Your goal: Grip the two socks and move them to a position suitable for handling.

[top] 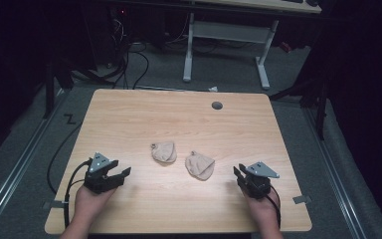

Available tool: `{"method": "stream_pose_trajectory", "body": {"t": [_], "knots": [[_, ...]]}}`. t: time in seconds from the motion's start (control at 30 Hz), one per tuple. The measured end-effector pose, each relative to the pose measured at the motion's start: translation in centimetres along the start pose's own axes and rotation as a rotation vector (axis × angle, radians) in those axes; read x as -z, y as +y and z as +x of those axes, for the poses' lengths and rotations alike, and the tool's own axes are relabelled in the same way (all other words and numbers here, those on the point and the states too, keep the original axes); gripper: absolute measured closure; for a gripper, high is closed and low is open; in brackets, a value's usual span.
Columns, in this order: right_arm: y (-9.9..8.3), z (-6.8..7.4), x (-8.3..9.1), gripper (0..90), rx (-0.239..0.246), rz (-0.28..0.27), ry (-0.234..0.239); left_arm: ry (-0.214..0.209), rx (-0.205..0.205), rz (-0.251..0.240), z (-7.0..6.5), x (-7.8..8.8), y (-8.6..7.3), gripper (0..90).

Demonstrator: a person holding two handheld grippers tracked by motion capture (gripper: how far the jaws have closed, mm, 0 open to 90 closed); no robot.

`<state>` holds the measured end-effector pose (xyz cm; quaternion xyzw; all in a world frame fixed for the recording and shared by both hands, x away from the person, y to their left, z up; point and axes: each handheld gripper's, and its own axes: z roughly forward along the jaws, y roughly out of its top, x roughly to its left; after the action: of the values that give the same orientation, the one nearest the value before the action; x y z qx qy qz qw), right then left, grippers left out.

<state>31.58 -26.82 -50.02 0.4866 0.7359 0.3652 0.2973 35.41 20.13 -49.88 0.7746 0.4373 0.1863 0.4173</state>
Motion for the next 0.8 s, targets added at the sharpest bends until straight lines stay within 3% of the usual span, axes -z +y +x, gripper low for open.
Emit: {"method": "stream_pose_trajectory", "body": {"t": [0.47, 0.5, 0.53, 0.6, 0.8], "knots": [[0.7, 1.4, -0.1, 71.4, 0.031, -0.015, 0.040, -0.025, 0.007, -0.009, 0.1, 0.6, -0.3, 44.8], [0.8, 1.7, -0.2, 73.6, 0.043, -0.015, 0.046, -0.027, 0.004, -0.010, 0.1, 0.6, -0.2, 44.8], [1.3, 2.4, -0.4, 83.4, 0.044, -0.021, 0.085, -0.028, -0.005, -0.011, -0.1, 0.6, -0.2, 46.3], [1.9, 3.1, -0.7, 90.0, 0.073, -0.021, 0.091, -0.028, -0.015, -0.006, -0.2, 0.5, -0.3, 47.9], [3.5, 4.8, -3.5, 90.0, 0.129, 0.038, 0.131, -0.024, -0.028, -0.007, -0.5, 0.6, -0.4, 51.3]]}}
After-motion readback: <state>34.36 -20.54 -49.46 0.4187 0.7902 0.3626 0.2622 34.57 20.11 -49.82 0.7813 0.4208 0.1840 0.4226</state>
